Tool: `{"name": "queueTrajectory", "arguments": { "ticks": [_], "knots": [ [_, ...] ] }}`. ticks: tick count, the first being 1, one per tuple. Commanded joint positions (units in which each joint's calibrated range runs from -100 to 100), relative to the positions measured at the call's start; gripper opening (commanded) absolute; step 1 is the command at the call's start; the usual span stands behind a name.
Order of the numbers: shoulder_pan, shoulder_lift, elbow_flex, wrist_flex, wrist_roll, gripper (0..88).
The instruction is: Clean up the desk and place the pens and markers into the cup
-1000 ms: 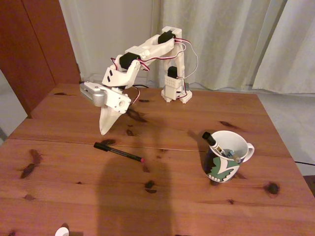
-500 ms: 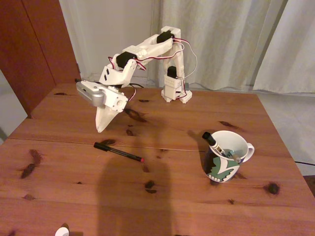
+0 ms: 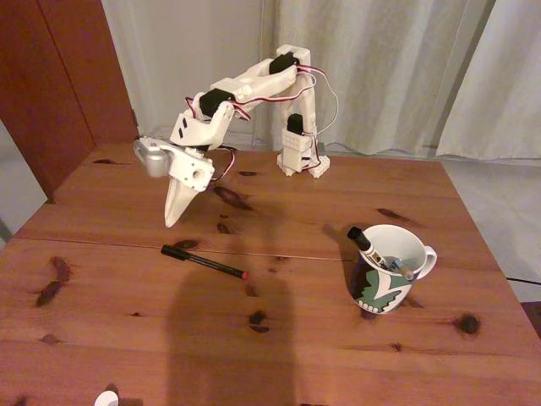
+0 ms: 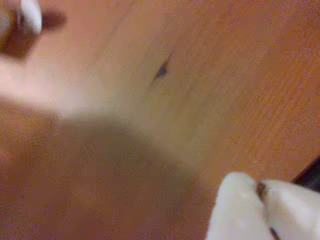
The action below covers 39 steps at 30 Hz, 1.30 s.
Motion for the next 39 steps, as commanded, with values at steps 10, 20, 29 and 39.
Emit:
{"name": "queueTrajectory", "arguments": {
  "ticks": [10,20,29,39],
  "knots": [
    [0.44,-3.73,-4.13,0.2,-4.31,0.9],
    [1.24,-3.23,-3.59,0.2,-5.04,0.9],
    [2.77,-3.4,-2.87,0.11,-13.63,0.9],
    [2.77,-3.4,-9.0,21.36,-14.0,0.9]
  ]
}}
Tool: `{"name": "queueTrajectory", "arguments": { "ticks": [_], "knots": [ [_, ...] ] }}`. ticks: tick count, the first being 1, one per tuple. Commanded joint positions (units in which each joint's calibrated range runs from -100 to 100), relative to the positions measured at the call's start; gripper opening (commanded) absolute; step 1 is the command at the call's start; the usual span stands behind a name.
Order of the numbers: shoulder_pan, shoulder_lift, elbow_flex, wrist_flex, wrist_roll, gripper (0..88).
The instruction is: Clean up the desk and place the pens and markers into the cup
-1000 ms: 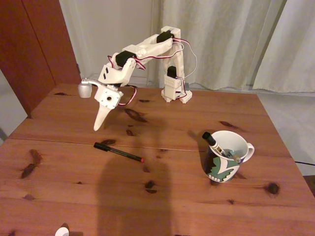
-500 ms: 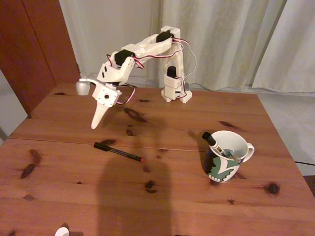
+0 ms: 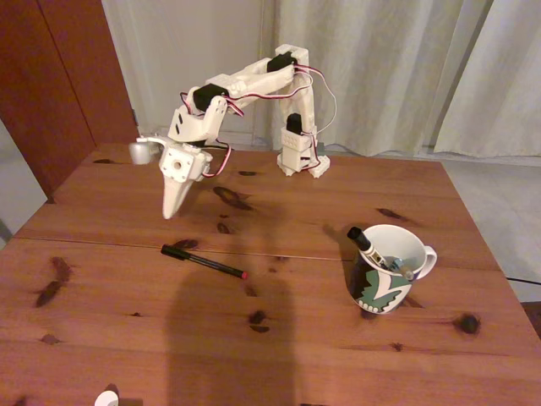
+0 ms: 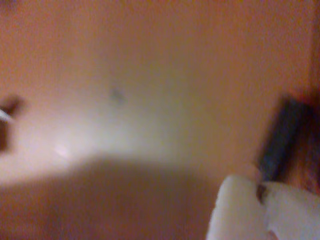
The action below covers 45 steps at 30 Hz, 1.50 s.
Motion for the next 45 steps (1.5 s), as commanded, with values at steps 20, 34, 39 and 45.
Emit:
{"name": "queueTrajectory", "arguments": {
  "ticks": [20,34,39,45],
  "knots": [
    [-1.75,15.14,-25.51,27.14,-0.7,1.1],
    [-3.76,31.85,-42.37,27.14,-0.75,1.5],
    [-5.13,33.92,-44.9,27.14,-1.33,1.6],
    [-6.5,34.0,-44.9,27.06,-1.65,7.6]
  ]
}}
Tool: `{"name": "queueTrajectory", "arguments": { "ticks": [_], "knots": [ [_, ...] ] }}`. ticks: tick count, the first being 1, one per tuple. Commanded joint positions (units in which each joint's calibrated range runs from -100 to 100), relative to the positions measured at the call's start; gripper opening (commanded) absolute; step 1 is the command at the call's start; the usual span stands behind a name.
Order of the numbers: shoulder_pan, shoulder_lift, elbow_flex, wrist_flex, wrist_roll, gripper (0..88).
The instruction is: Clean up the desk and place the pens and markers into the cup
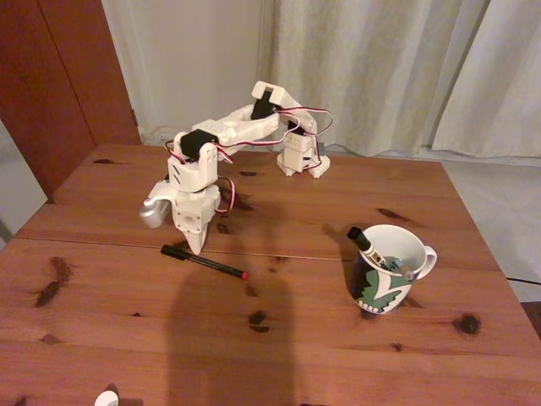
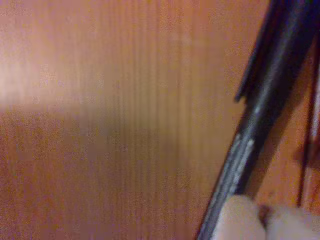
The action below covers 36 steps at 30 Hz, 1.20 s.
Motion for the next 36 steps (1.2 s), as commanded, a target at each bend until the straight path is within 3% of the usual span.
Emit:
{"name": "queueTrajectory", "arguments": {
  "ticks": [1,5,36],
  "knots": [
    [-1.24,-0.83,-3.29,0.18,-0.23,9.8],
    [-1.64,-0.74,-3.11,0.18,0.03,13.3],
    [-1.8,4.14,-4.55,-8.51,-1.12,13.3]
  ]
}}
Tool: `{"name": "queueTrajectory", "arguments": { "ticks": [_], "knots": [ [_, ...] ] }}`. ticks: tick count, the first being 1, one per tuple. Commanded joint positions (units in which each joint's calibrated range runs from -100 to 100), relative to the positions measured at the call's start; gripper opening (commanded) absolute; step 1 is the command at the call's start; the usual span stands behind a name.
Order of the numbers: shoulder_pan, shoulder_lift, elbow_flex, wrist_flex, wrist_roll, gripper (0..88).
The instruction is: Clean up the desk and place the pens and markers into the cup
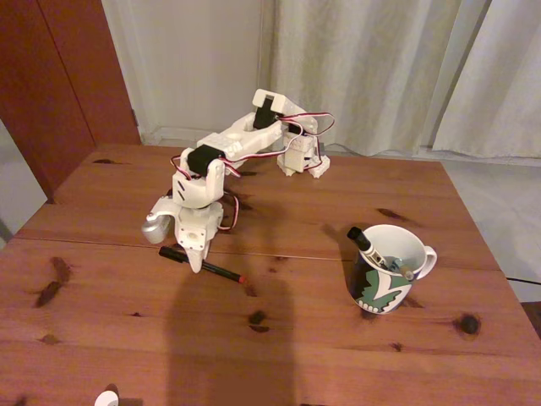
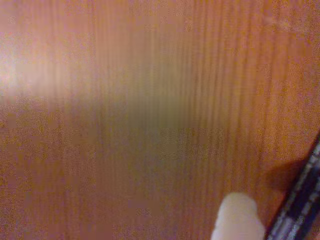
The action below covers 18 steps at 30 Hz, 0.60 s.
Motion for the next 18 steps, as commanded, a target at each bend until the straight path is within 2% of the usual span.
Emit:
{"name": "queueTrajectory", "arguments": {
  "ticks": [1,18],
  "knots": [
    [0.03,-0.52,-2.5,-1.04,0.11,13.2],
    [0.19,0.97,-2.14,-0.35,2.15,13.0]
  ]
}}
